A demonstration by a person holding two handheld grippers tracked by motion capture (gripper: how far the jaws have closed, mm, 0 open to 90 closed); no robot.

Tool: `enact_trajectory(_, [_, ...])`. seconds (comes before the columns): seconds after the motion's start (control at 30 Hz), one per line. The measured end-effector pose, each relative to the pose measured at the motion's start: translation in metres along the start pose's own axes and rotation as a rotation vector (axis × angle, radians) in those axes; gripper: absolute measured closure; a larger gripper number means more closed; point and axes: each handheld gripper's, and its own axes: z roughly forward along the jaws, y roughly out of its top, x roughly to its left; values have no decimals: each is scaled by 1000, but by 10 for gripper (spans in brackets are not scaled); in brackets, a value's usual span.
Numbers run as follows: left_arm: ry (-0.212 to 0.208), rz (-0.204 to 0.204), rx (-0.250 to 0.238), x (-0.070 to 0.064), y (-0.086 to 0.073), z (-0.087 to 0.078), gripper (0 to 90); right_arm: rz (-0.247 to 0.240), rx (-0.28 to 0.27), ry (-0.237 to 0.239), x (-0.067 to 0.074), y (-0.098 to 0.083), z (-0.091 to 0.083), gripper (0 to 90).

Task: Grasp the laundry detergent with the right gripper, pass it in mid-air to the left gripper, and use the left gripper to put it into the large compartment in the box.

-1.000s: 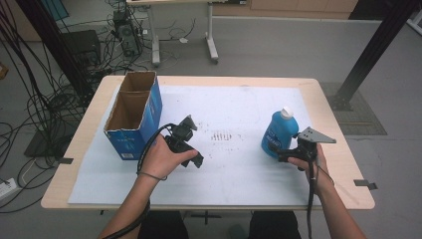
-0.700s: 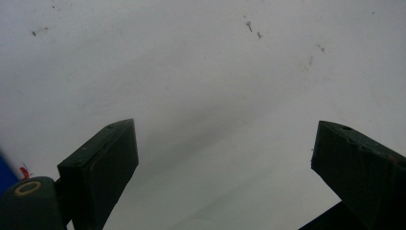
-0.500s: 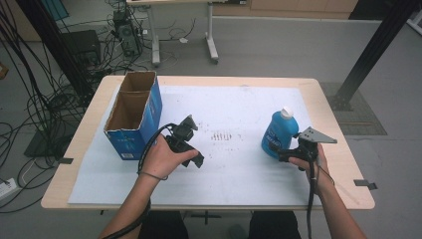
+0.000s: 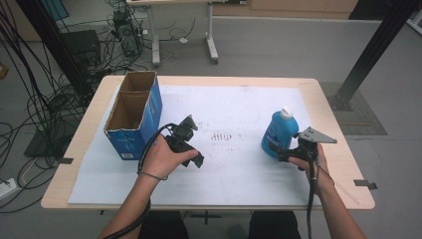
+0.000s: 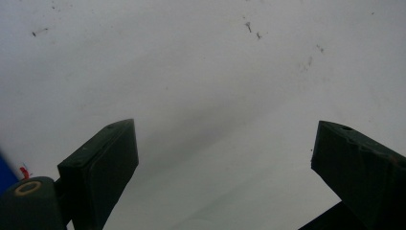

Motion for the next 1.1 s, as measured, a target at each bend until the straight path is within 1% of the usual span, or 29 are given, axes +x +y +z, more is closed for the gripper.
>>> enact_trajectory(0.63, [-3,0,3,-1,0,1,93,2,-5,-9,-1,0,-1,46])
enact_trajectory(1.1, [-4,-3,6,-1,-1,3,92,3,-16,-10,-1,0,2,47])
